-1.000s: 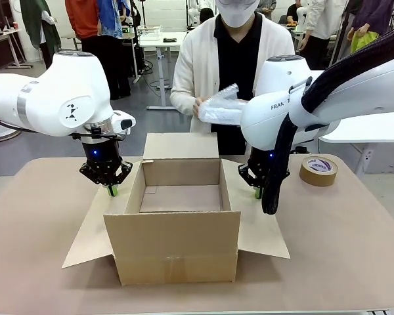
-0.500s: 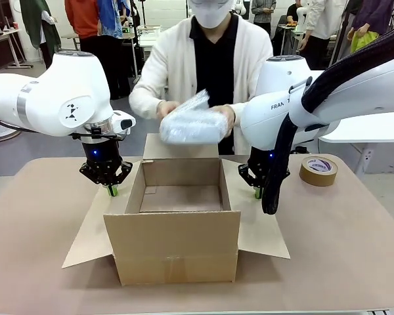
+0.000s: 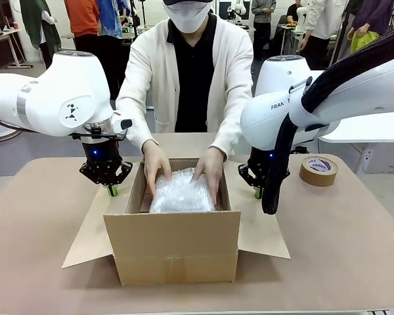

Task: Wrap the clocks to prevent damage.
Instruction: Once the human has placed the objects inside and stepped back, release both hands from the side flaps of the Package Box.

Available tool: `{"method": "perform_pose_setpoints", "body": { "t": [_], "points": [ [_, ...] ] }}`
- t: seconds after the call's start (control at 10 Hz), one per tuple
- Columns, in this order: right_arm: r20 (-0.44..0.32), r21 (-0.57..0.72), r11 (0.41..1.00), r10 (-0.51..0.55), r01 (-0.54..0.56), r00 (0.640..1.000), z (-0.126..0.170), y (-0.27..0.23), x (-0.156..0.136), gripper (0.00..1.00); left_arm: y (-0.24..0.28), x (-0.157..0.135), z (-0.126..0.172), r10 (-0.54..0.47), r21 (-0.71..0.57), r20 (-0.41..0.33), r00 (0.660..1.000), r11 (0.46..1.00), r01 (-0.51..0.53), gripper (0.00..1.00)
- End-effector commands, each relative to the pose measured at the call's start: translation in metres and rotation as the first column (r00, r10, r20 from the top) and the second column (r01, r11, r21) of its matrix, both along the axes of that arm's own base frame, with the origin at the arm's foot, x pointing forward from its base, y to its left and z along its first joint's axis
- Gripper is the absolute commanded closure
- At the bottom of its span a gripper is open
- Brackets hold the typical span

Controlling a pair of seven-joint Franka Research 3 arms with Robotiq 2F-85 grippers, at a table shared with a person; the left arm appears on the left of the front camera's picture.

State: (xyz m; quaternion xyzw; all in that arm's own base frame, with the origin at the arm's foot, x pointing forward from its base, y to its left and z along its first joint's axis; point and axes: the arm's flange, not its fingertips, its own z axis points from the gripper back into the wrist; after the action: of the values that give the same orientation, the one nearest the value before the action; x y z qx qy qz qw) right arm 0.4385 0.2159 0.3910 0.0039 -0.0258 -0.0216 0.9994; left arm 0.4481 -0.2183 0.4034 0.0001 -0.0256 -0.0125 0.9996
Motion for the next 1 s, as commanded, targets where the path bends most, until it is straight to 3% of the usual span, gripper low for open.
{"method": "perform_pose_setpoints", "body": {
  "t": [0.0,0.9],
  "points": [
    [0.003,-0.007,1.000,-0.013,0.013,1.000,-0.0003,0.0023,-0.0013,0.99,0.0000,-0.0005,-0.0012,-0.001,0.010,-0.001,1.000,1.000,0.001,1.00],
    [0.003,-0.007,1.000,-0.013,0.013,1.000,-0.0003,0.0023,-0.0013,0.99,0.0000,-0.0005,-0.0012,-0.001,0.010,-0.001,1.000,1.000,0.001,1.00]
  ]
}}
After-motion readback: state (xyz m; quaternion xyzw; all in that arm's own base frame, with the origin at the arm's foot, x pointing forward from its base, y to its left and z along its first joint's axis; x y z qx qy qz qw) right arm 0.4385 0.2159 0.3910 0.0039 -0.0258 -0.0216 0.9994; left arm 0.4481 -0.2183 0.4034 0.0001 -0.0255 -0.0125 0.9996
